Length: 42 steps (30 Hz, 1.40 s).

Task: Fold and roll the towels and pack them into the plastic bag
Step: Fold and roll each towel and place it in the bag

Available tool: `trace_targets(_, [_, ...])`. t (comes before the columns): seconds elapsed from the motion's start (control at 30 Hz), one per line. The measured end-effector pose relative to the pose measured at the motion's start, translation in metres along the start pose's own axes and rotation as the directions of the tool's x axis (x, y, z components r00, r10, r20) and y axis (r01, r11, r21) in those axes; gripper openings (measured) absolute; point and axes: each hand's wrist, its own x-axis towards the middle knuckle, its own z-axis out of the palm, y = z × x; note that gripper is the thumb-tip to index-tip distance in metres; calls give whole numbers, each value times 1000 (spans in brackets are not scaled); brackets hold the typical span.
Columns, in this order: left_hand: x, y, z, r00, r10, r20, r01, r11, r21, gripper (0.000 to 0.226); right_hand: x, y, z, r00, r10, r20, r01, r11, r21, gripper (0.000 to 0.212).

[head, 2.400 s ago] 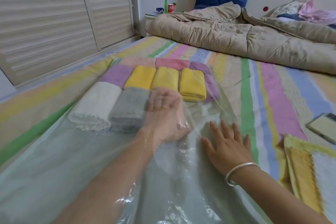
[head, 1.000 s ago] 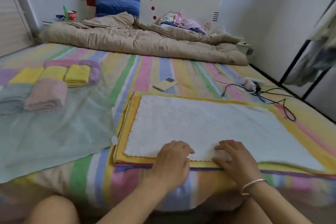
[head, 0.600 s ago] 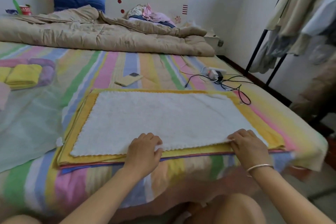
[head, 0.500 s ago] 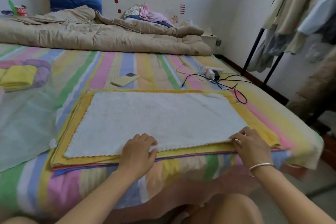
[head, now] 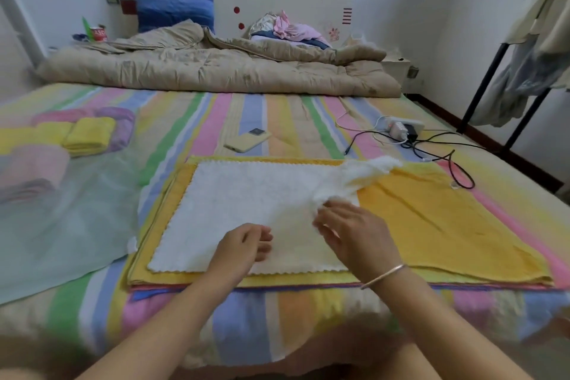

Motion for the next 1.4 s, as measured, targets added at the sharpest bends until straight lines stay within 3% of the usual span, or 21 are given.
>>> trace_targets(0.07, [8, 7, -19, 995, -79, -59, 75, 994, -78, 31, 8, -22, 16, 969, -100, 226, 59, 981, 183, 21])
trace_targets(0.13, [16, 11, -35, 987, -151, -57, 143, 982, -121, 34, 15, -27, 29, 942, -44, 334, -66, 947, 313, 31])
trace_targets(0.23, [33, 7, -50, 972, -233, 13, 233, 963, -134, 34, 38, -13, 48, 982, 91, 163, -146, 918, 370, 30])
trace_targets(0.33, [52, 4, -51, 986, -170, -2, 169, 978, 119, 49, 67, 22, 71, 967, 242, 78, -253, 947, 198, 41])
trace_targets(0.43, [68, 18, -42, 994, -109, 12, 95, 915, 392, 66, 84, 65, 88, 878, 409, 250, -403, 912, -78, 55])
trace_targets(0.53, [78, 32, -34, 996, -72, 55, 14, 720, 694, 68, 88, 97, 100, 794, 460, 398, -381, 886, -264, 57])
trace_targets(0.57, [80, 35, -33, 995, -81, 63, 5, 646, 763, 82, 90, 103, 102, 792, 462, 399, -372, 884, -285, 55])
trace_targets(0.6, [84, 36, -33, 991, -96, 89, -13, 605, 796, 64, 92, 108, 103, 799, 465, 382, -379, 882, -280, 52])
trace_targets(0.77, [86, 23, -36, 979, -135, 150, -16, 690, 723, 38, 122, 120, 96, 865, 460, 201, -452, 888, -87, 20])
trace_targets(0.87, [72, 13, -40, 981, -136, 139, 12, 754, 657, 57, 152, 112, 99, 861, 483, 161, -503, 857, 117, 17])
trace_targets(0.97, [60, 3, -57, 992, -109, 70, 46, 802, 596, 60, 185, 95, 117, 867, 473, 158, -496, 849, 181, 18])
trace_targets(1.13, [38, -10, -94, 995, -48, -88, 89, 834, 545, 26, 238, 37, 166, 870, 427, 245, -482, 840, 248, 13])
trace_targets(1.27, [22, -20, -110, 979, -14, -205, 125, 835, 537, 47, 261, -10, 202, 865, 310, 393, -405, 896, 184, 19])
trace_targets(1.4, [17, -29, -121, 960, 5, -282, 149, 839, 523, 50, 264, -35, 227, 856, 276, 437, -364, 923, 130, 17])
